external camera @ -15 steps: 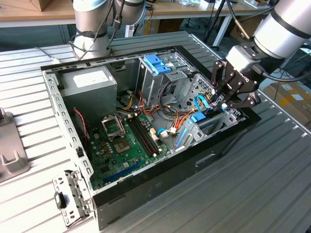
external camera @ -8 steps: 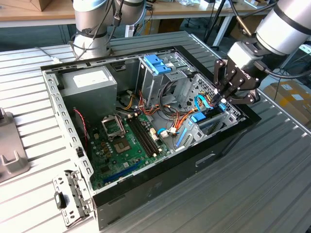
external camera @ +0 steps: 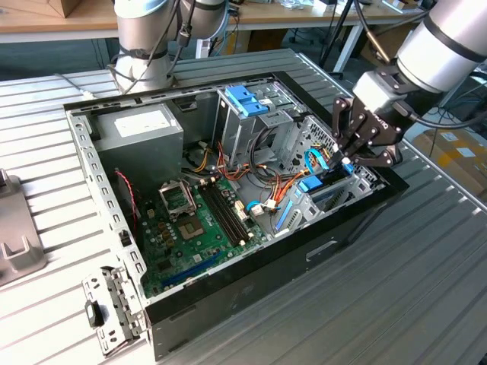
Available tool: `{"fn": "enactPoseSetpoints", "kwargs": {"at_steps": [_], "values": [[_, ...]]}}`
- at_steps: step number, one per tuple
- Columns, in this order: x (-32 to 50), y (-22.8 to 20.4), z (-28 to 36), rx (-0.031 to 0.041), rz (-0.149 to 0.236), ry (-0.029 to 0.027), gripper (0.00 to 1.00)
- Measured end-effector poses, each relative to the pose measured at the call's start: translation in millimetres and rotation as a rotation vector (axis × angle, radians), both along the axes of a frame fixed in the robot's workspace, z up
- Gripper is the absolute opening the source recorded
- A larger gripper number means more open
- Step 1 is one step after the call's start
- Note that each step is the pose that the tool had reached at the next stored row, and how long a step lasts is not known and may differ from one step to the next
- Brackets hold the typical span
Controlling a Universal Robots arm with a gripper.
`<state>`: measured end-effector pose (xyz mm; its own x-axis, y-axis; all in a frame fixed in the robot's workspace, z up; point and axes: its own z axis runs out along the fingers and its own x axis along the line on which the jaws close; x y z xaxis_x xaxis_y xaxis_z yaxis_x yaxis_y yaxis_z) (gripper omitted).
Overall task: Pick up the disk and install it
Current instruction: 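Insert the second disk wire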
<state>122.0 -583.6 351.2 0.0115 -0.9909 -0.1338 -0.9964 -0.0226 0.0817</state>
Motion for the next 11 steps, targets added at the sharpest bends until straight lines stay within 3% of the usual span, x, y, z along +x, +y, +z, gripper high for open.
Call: {"fn": "enactPoseSetpoints", "kwargs": {"at_steps": [11], "values": [[0.0,-1.0,-9.3,0.0005,0.0,0.01,0.11]]}}
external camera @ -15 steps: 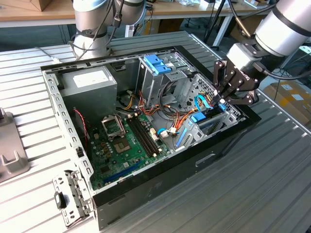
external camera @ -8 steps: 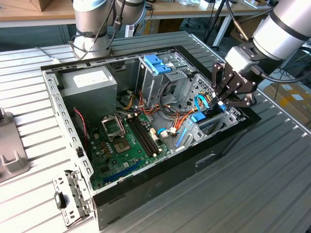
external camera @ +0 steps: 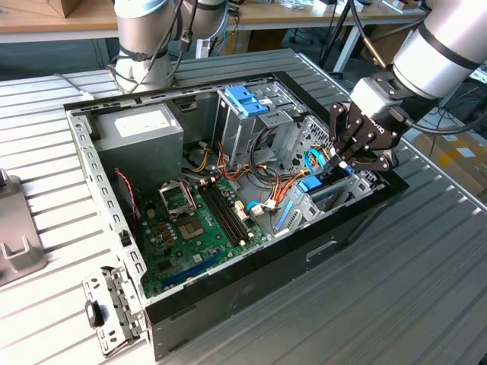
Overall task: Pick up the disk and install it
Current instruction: 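Insert the second disk wire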
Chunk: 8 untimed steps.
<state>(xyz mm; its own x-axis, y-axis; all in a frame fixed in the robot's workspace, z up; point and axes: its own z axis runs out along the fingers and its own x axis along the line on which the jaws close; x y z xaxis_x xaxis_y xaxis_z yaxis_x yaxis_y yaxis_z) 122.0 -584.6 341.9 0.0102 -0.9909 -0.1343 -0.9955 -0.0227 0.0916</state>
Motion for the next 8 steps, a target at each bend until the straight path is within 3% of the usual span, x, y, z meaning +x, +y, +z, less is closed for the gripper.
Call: {"fn": "enactPoseSetpoints", "kwargs": {"at_steps": [8], "values": [[0.3,-0.6,3.8,0.0004,0.0,0.0,0.11]]}}
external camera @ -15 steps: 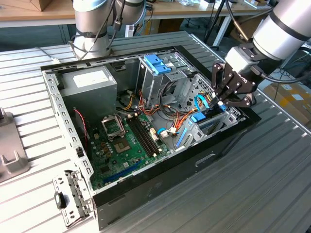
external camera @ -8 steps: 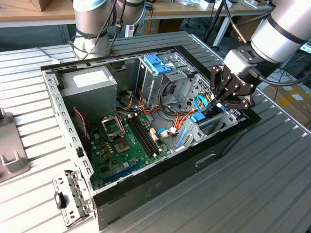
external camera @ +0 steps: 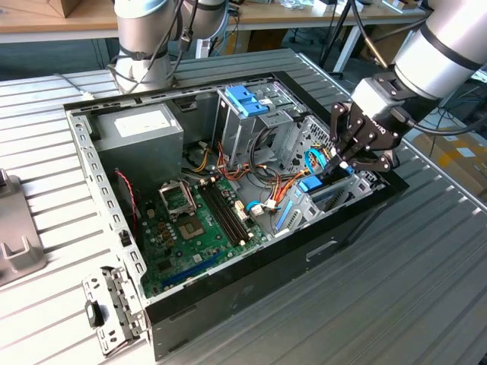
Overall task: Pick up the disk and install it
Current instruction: 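Insert the second disk wire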
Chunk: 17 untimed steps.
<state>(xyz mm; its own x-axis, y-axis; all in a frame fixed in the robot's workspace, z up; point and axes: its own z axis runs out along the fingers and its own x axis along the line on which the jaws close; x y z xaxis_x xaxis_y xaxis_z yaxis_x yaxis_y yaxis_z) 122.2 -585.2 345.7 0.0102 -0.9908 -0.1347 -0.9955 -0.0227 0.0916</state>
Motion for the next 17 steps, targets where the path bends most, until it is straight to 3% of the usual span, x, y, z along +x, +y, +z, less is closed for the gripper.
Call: {"fn": "enactPoseSetpoints", "kwargs": {"at_steps": [5,17], "values": [[1.3,0.0,4.9,0.0,0.0,0.0,0.11],[10.6,0.0,9.9,-0.0001,0.0,0.0,0.11]]}}
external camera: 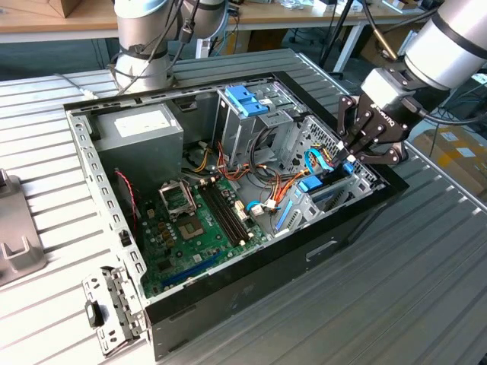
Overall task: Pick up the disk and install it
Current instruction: 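Insert the second disk wire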
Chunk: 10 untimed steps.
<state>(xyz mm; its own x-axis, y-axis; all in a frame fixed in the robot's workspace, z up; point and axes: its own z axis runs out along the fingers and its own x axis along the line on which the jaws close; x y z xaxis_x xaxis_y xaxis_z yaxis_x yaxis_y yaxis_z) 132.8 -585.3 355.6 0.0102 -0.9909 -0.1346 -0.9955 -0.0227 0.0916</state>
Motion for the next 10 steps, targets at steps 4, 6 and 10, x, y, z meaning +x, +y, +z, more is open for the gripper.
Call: {"fn": "enactPoseSetpoints", "kwargs": {"at_steps": [4,6,10], "values": [[3.5,0.0,2.6,0.0001,0.0,0.0,0.11],[5.1,0.0,3.8,0.0,0.0,0.0,0.11],[8.9,0.0,6.4,0.0,0.0,0.0,0.11]]}}
